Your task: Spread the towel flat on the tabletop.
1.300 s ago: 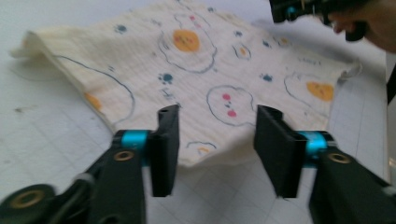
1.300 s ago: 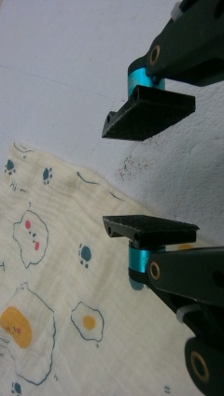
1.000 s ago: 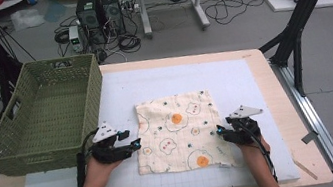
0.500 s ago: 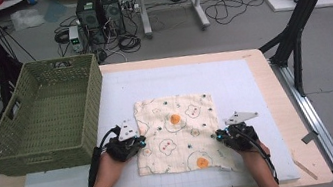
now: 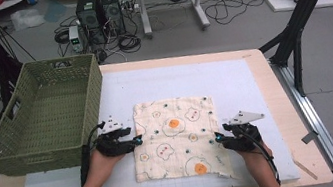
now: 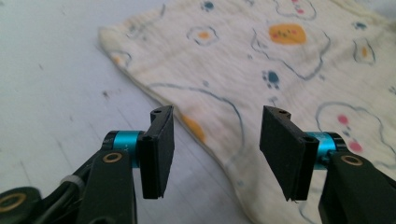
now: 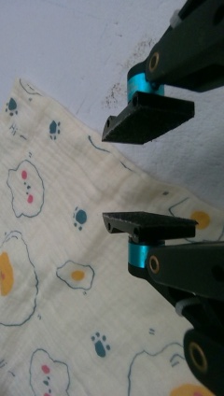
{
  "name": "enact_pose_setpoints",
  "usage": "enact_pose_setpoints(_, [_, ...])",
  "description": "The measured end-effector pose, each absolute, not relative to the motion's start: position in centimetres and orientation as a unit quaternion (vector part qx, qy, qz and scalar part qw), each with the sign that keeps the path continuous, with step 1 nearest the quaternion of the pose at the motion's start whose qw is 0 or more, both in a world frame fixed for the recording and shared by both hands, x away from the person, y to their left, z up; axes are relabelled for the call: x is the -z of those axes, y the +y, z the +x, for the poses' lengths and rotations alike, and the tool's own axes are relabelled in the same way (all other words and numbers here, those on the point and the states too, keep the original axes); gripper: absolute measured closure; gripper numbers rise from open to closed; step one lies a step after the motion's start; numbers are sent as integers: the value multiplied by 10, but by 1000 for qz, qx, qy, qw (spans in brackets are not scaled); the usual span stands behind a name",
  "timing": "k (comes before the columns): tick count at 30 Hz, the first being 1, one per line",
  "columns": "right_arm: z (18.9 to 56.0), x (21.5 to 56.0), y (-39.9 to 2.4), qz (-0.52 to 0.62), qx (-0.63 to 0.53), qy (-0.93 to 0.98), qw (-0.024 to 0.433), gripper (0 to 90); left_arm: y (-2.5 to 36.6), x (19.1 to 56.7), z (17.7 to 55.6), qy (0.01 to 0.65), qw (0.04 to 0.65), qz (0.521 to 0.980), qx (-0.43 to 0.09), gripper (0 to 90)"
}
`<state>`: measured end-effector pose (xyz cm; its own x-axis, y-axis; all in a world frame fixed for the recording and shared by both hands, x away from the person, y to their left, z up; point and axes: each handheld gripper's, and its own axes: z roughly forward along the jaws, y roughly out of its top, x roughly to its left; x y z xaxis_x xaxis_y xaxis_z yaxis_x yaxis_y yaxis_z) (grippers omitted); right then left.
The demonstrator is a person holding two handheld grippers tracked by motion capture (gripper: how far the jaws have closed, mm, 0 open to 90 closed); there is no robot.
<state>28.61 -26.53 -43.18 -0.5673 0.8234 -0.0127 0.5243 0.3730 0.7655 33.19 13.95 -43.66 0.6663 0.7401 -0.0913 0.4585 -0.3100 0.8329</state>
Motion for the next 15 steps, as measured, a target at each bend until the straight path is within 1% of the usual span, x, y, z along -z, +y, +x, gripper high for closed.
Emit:
enact_pose_setpoints(3, [287,433,-266,417,-372,802,208,475,137,435,345,385,452,788,-165,438])
enact_pose_setpoints(5, [287,433,-266,415,-374,801,214,470,133,434,353,392,458,780,-169,438])
enact_pose_setpoints(7, [287,432,-267,413,-380,798,221,458,131,433,362,401,467,772,-159,435])
enact_pose_setpoints(8, [287,432,-268,414,-381,796,223,449,129,432,369,409,473,768,-142,431])
enact_pose_setpoints(12, [288,432,-270,420,-383,791,226,433,120,433,387,418,462,768,-144,422])
enact_pose_setpoints(14, [288,432,-270,421,-384,791,224,433,118,434,395,423,455,768,-155,423])
enact_pose_setpoints(15, [288,432,-271,421,-384,791,224,433,117,435,399,425,443,774,-156,429])
